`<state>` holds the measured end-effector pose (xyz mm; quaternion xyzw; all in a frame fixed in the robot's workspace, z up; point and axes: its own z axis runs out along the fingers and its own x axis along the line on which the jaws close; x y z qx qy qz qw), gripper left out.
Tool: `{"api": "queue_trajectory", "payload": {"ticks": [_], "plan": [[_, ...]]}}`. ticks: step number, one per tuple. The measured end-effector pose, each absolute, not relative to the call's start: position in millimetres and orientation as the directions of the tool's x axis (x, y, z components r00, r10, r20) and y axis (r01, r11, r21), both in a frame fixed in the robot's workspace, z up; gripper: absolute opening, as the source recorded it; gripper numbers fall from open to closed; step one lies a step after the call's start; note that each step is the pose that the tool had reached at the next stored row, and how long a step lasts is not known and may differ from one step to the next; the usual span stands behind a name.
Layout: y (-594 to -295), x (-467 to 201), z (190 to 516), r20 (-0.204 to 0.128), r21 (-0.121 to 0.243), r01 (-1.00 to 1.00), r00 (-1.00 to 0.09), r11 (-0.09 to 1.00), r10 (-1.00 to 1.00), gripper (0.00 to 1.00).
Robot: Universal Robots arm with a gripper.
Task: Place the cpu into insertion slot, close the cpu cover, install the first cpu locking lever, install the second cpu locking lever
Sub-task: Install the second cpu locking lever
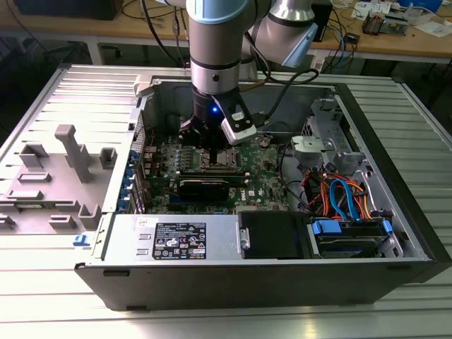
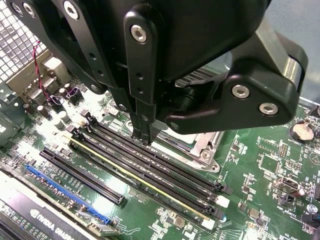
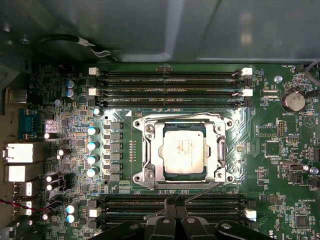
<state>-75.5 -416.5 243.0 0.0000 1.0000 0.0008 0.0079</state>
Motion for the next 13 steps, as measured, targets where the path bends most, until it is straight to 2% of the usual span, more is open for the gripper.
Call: {"api": "queue_trajectory", "payload": {"ticks": [6,11,13], "plan": [[-416.5,-74.3,242.9,-0.010,0.002,0.000,-1.000,1.000,0.000,0.11],[-416.5,-67.5,242.9,0.027,0.002,0.000,-1.000,1.000,0.000,0.11],[-416.6,-66.7,242.9,0.068,0.001,0.000,-0.998,1.000,0.000,0.11]]}}
